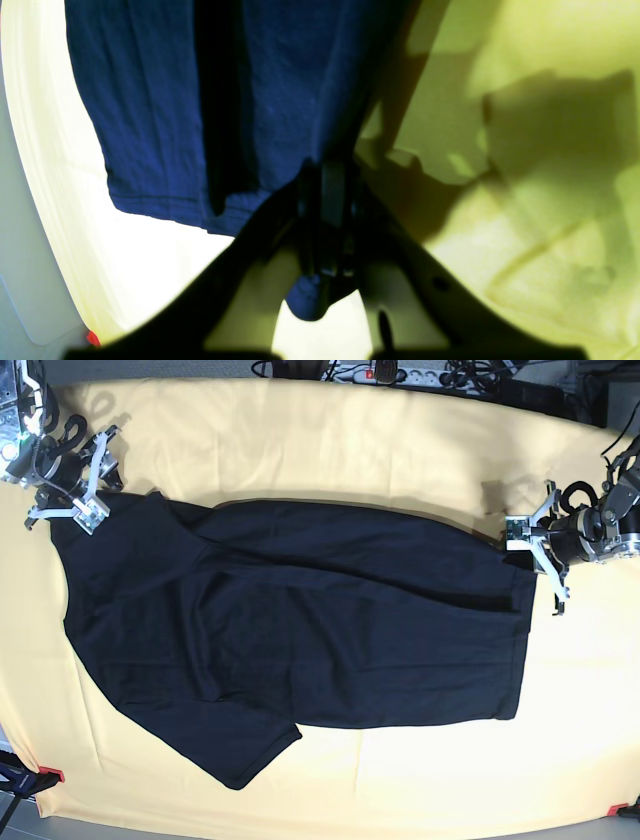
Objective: Fold the T-shirt properly
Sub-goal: 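Hold the shirt edge with both grippers and adjust the grip, then pull the shirt further toward the robot with both grippers and release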
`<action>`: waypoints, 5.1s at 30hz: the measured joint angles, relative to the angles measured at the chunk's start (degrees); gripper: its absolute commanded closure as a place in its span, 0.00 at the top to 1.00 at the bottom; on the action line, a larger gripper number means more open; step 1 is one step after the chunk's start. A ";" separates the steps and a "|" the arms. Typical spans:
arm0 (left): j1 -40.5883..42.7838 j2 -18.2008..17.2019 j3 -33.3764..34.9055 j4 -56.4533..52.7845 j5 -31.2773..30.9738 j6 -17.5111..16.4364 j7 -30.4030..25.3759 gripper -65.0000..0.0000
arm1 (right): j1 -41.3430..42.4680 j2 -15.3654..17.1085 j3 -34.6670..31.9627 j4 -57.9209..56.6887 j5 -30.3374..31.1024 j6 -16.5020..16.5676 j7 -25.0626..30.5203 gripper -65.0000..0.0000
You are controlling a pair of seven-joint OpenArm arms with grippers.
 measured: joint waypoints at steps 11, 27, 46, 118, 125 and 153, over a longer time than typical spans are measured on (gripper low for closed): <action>-0.02 0.00 0.00 0.00 0.00 0.00 -0.11 0.00 | 3.02 -0.15 0.04 -5.42 -0.22 0.44 2.05 0.17; -0.02 -3.78 0.00 5.16 -1.09 -2.36 0.04 0.00 | 4.79 0.72 0.04 0.90 -0.63 -0.68 -7.06 0.00; 0.31 -8.94 -0.13 11.17 -7.48 -9.88 -3.93 0.00 | -8.07 7.15 3.45 2.49 0.68 -6.14 -14.27 0.00; 14.86 -17.22 -0.48 26.18 -25.27 8.04 41.51 0.62 | -22.86 7.69 11.21 13.09 -4.26 -17.38 -13.77 0.62; 14.84 -17.20 -0.48 26.18 -20.94 13.38 39.36 0.62 | -22.18 7.65 11.21 13.09 -11.80 -21.84 -17.16 0.62; 12.24 -2.25 -0.44 20.04 0.74 58.21 39.93 0.00 | -11.74 7.63 11.21 16.90 -21.03 -36.92 -9.44 0.00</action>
